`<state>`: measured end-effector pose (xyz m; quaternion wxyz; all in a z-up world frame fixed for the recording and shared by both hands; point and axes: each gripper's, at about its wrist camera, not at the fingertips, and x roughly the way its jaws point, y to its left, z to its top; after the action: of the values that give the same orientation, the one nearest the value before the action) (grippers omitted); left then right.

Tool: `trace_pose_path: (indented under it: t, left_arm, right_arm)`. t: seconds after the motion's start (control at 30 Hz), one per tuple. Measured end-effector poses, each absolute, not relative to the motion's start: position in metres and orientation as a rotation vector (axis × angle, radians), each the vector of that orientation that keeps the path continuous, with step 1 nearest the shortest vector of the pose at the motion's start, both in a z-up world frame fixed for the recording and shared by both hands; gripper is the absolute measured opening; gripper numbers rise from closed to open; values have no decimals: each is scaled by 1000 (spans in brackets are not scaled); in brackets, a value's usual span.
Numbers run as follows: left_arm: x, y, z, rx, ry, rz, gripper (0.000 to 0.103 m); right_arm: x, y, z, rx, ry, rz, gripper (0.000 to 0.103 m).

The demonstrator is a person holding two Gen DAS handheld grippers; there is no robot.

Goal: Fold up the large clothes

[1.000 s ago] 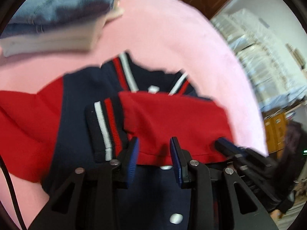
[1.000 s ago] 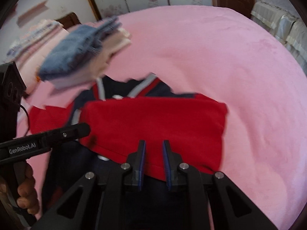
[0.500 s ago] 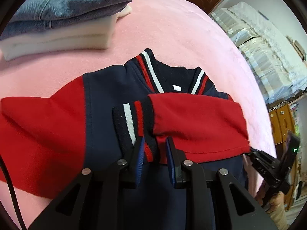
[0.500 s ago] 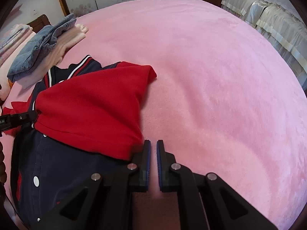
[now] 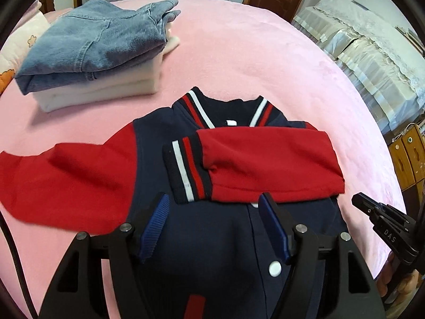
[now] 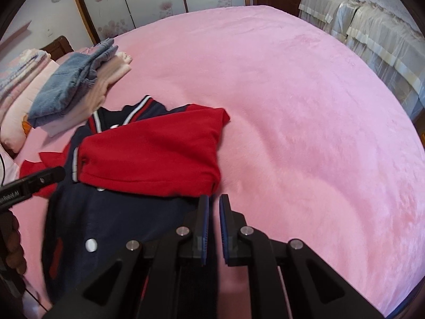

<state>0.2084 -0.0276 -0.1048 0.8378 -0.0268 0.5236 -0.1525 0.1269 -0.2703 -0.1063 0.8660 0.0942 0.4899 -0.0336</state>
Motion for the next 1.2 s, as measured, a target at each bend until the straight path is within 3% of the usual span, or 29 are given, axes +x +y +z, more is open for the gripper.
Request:
trace_pose_path:
  t: [0.7, 1.2]
  left_arm:
    - [111, 17, -78, -89, 1110, -288, 68]
    - [128, 149, -118, -352, 1107, -151, 68]
  right_arm:
    - [66, -192, -84, 238, 1080, 27, 9]
    - [92, -86, -76, 143, 1073, 168, 8]
